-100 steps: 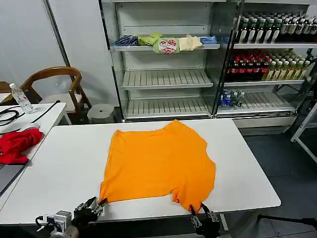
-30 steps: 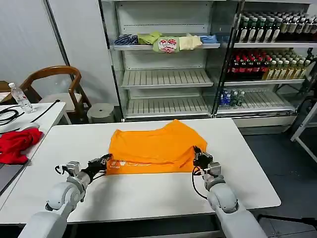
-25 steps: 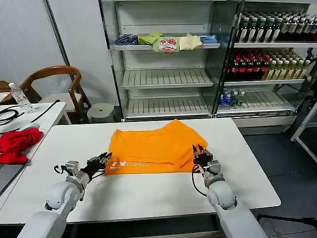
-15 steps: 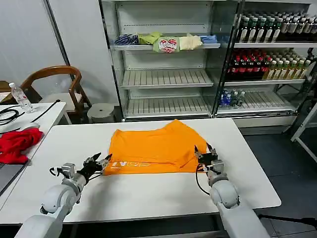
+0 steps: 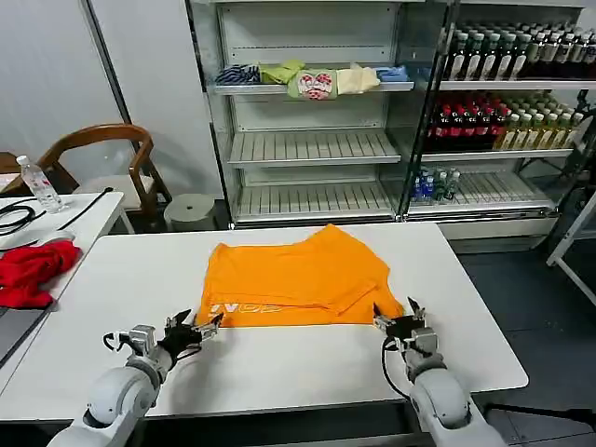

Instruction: Fold and organize the clothes.

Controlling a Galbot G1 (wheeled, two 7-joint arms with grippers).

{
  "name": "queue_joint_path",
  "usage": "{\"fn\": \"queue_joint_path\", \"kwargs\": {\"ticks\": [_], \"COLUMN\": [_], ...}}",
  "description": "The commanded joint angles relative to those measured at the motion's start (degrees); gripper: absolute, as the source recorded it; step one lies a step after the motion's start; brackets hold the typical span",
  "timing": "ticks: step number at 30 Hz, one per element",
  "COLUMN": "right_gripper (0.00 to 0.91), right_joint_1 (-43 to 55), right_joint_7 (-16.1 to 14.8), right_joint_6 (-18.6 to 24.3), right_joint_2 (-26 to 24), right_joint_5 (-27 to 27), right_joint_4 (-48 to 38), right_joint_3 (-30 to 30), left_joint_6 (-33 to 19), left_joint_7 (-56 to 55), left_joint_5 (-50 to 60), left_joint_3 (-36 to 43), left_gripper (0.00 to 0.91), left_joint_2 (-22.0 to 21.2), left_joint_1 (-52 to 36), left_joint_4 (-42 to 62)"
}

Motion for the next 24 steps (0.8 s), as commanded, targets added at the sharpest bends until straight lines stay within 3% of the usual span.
{"fn": "queue_joint_path", "kwargs": {"ticks": [1, 14, 18, 24], "right_gripper": [0.000, 0.000, 0.000, 0.000], "right_joint_1": [-2.9, -2.3, -4.2, -12.5], "right_joint_7": [-0.5, -0.6, -0.5, -0.6], "right_joint_6": [-1.7, -1.3, -1.8, -1.8], "right_joint_2": [-0.3, -0.2, -0.7, -2.0], "right_joint_5": [1.2, 1.2, 1.1, 0.0], "right_joint_4": [1.5, 1.1, 4.7, 12.5], "right_joint_3": [0.6, -0.6, 0.0, 2.3], "left_joint_6": [1.3, -0.4, -3.1, -2.9], "left_joint_7": [-3.6, -2.2, -0.2, -0.2], "left_joint_5": [-0.5, 1.5, 4.3, 5.5], "left_joint_3": [0.2, 1.1, 1.0, -3.3], "left_gripper": [0.010, 0.010, 0.010, 0.010], "left_joint_2": [-0.4, -0.8, -0.4, 0.4], "left_joint_1": [2.0, 3.4, 4.9, 14.4], "left_joint_4": [-1.6, -1.2, -2.6, -9.3]}}
